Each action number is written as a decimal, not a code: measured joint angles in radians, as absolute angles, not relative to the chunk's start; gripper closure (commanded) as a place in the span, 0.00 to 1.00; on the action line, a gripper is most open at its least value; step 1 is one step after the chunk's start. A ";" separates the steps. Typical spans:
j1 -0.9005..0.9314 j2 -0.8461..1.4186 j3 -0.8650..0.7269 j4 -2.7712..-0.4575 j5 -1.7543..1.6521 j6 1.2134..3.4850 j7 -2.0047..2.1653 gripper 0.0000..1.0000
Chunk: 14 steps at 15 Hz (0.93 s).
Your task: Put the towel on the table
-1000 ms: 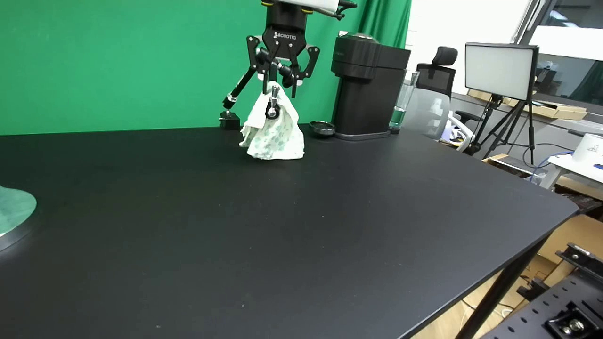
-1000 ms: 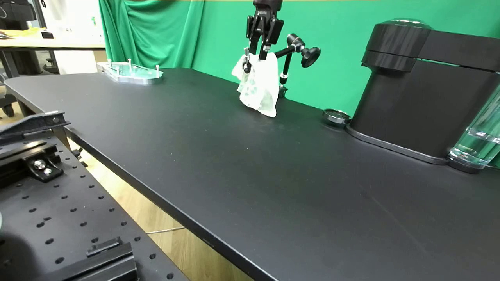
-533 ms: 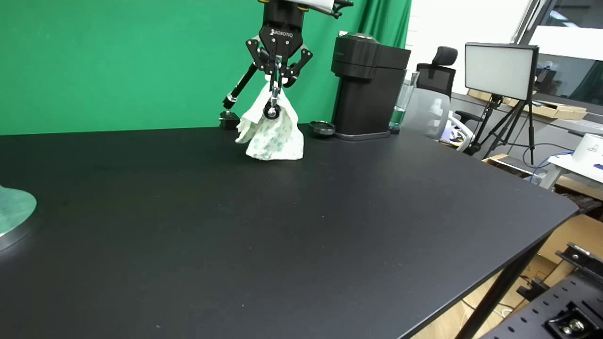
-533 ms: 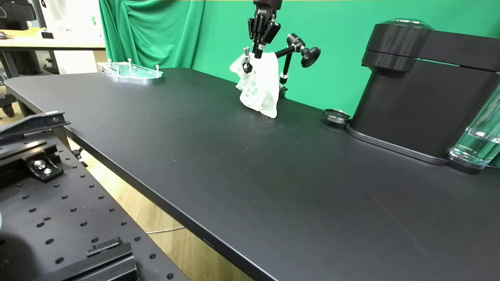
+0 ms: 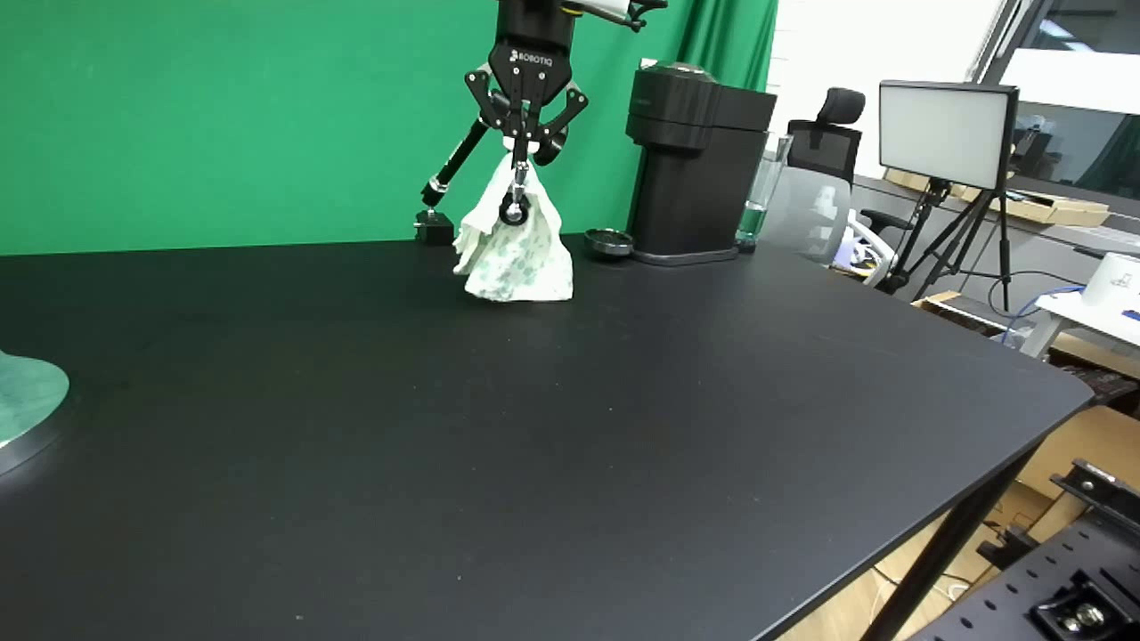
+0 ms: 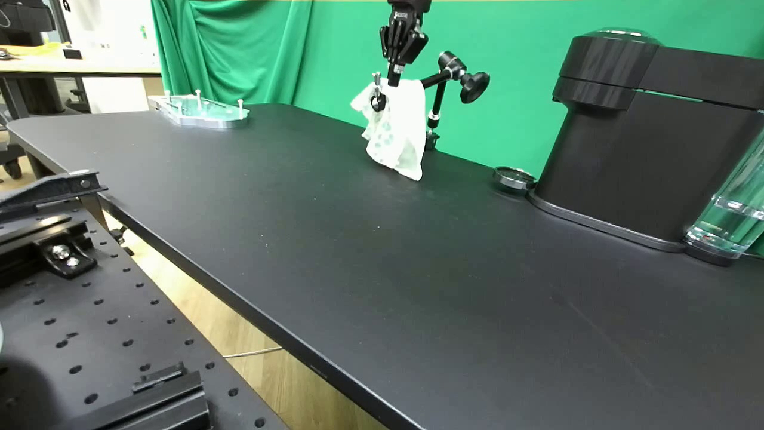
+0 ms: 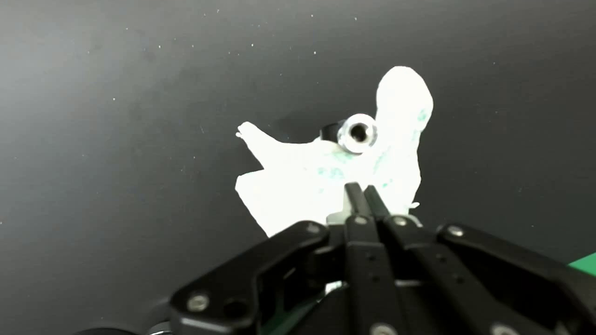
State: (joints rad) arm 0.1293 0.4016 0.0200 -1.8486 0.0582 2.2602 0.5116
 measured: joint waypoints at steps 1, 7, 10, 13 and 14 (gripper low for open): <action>0.129 0.394 0.019 -1.850 0.058 2.257 0.512 1.00; 0.130 0.252 0.017 -1.921 0.056 2.187 0.510 1.00; 0.144 0.162 0.033 -1.978 0.033 2.178 0.507 1.00; 0.172 0.110 0.072 -2.005 -0.025 2.178 0.505 1.00; 0.183 0.105 0.089 -2.006 -0.046 2.178 0.505 1.00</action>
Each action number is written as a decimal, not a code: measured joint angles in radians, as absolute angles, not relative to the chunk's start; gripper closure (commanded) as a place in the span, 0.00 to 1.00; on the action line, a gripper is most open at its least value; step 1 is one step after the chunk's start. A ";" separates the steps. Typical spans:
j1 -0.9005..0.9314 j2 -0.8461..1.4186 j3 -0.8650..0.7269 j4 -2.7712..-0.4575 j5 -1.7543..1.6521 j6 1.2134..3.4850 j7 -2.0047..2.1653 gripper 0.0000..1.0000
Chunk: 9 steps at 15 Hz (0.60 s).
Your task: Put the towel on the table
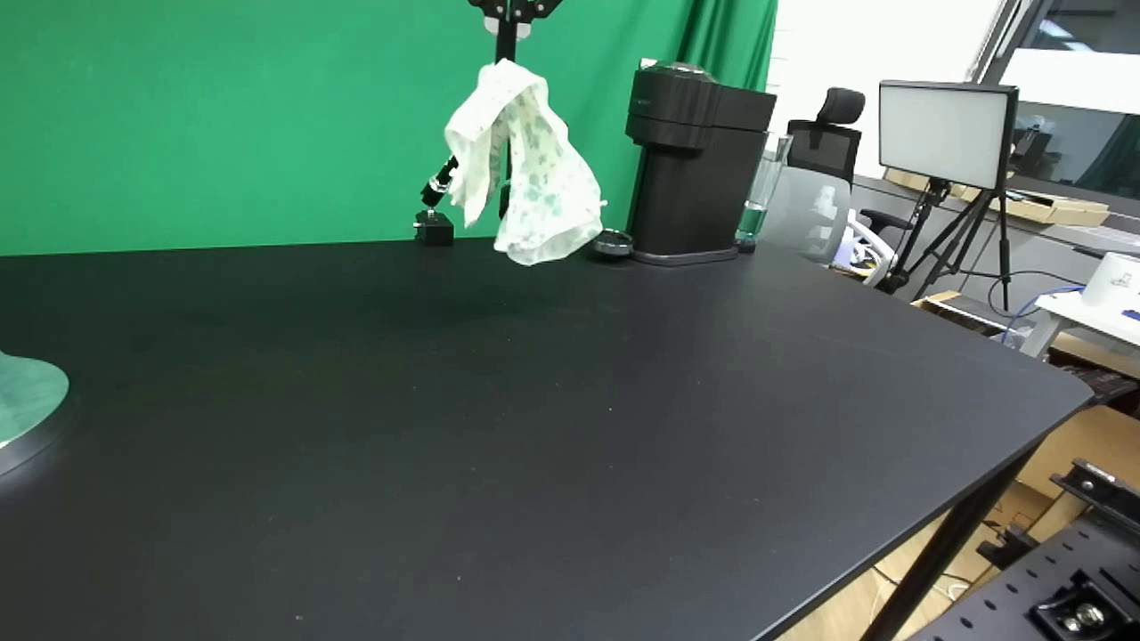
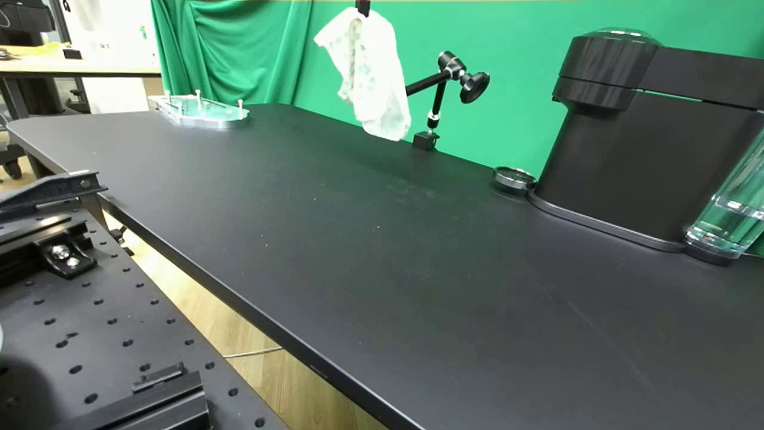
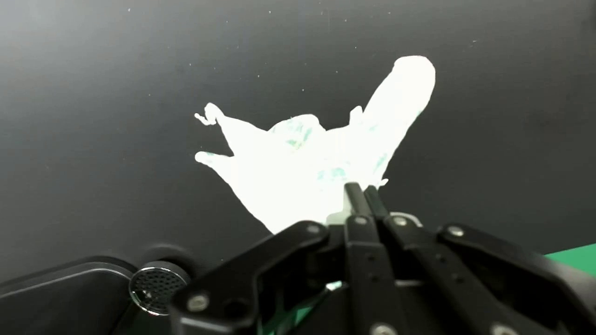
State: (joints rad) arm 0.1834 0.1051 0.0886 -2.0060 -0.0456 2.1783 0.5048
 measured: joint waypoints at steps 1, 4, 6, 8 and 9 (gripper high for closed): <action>0.194 0.104 0.104 -2.006 -0.065 2.180 0.505 1.00; 0.230 0.114 0.145 -2.006 -0.126 2.184 0.505 1.00; 0.253 0.130 0.165 -2.004 -0.161 2.186 0.506 1.00; 0.274 0.152 0.181 -2.002 -0.188 2.187 0.506 1.00; 0.284 0.166 0.186 -2.001 -0.200 2.188 0.506 0.74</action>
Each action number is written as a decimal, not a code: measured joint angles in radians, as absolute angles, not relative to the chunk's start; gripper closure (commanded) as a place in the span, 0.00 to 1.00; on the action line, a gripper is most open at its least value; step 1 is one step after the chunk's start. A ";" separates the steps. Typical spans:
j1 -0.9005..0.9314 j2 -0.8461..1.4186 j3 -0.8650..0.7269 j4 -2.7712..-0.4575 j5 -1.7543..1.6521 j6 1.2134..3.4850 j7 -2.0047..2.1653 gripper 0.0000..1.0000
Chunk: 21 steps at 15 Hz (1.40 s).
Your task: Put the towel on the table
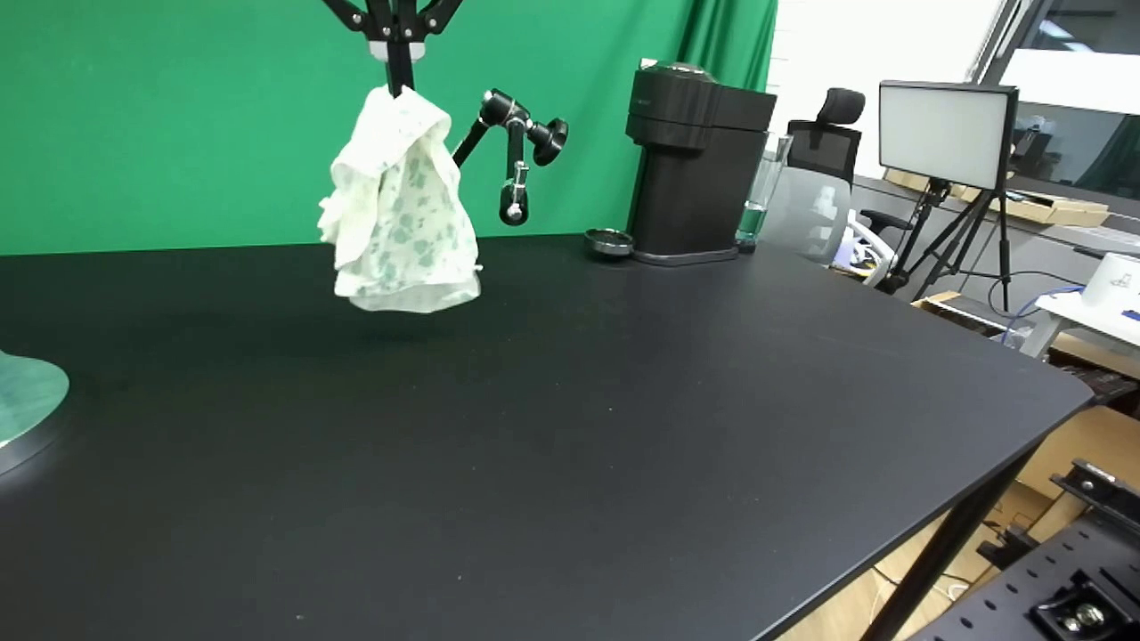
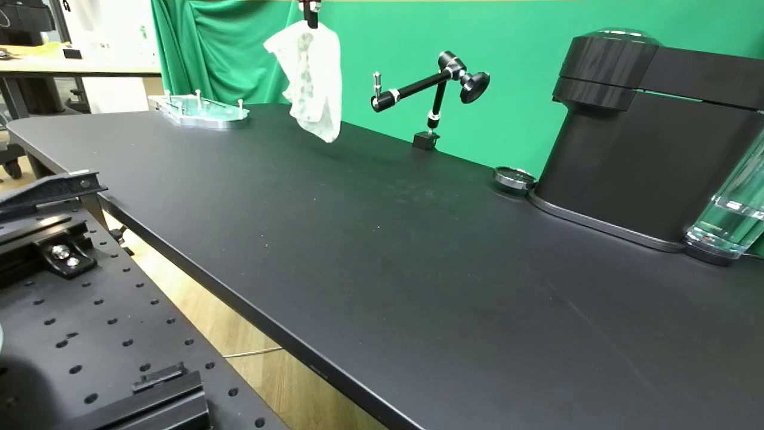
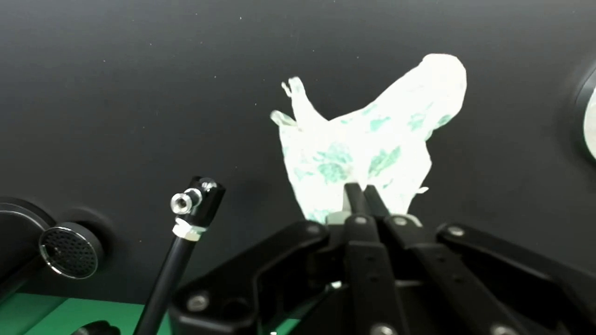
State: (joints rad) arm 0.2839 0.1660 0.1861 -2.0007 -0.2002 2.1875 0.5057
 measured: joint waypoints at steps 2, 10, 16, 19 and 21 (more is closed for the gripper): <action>0.302 0.197 0.190 -1.998 -0.219 2.188 0.506 0.66; 0.314 0.272 0.184 -1.992 -0.261 2.183 0.480 0.12; 0.318 0.236 0.185 -2.033 -0.388 2.199 0.386 0.00; 0.319 0.179 0.190 -2.085 -0.442 2.223 0.335 0.00; 0.316 0.137 0.197 -2.117 -0.392 2.217 0.268 0.00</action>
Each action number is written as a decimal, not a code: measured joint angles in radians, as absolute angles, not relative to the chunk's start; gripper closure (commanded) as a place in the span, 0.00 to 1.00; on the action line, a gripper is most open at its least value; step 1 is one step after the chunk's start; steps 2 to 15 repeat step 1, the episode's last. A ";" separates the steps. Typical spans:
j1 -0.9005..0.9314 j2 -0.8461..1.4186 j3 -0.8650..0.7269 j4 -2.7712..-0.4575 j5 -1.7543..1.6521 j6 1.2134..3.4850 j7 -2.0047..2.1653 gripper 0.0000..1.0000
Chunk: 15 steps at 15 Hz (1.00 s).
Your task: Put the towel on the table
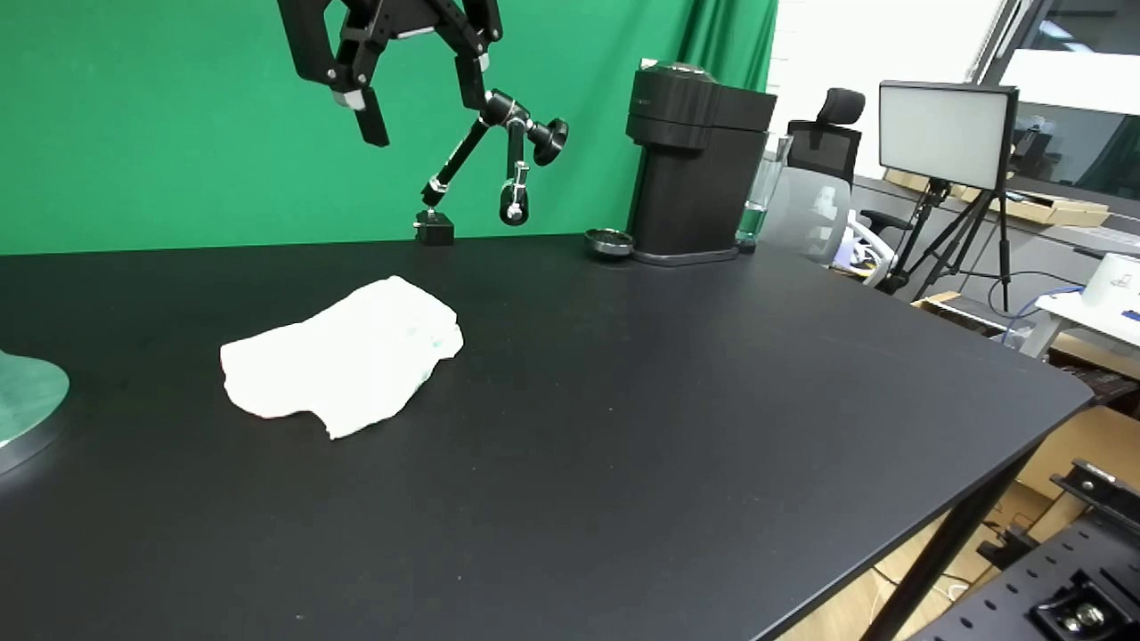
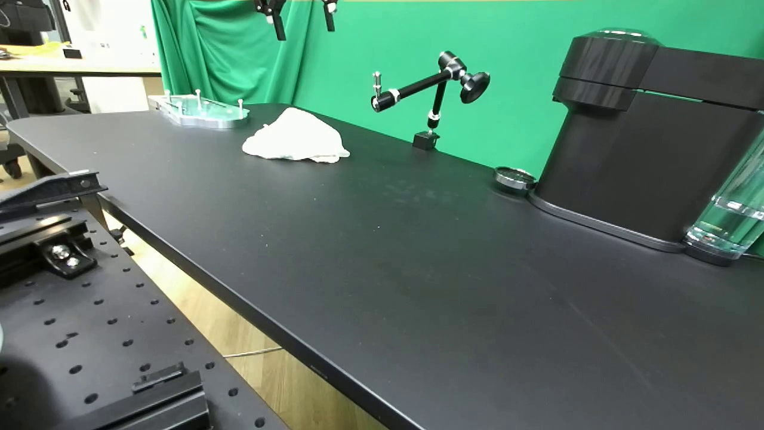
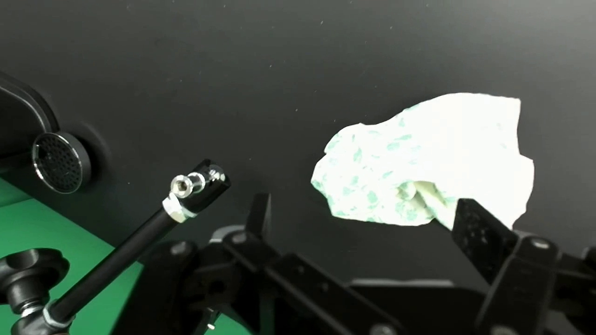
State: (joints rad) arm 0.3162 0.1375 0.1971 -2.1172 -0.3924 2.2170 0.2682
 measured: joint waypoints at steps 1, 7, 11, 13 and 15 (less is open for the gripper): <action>0.312 0.117 0.202 -2.131 -0.346 2.202 0.221 0.00; 0.312 0.117 0.202 -2.131 -0.346 2.202 0.221 0.00; 0.312 0.117 0.202 -2.131 -0.346 2.202 0.221 0.00; 0.312 0.117 0.202 -2.131 -0.346 2.202 0.221 0.00; 0.312 0.117 0.202 -2.131 -0.346 2.202 0.221 0.00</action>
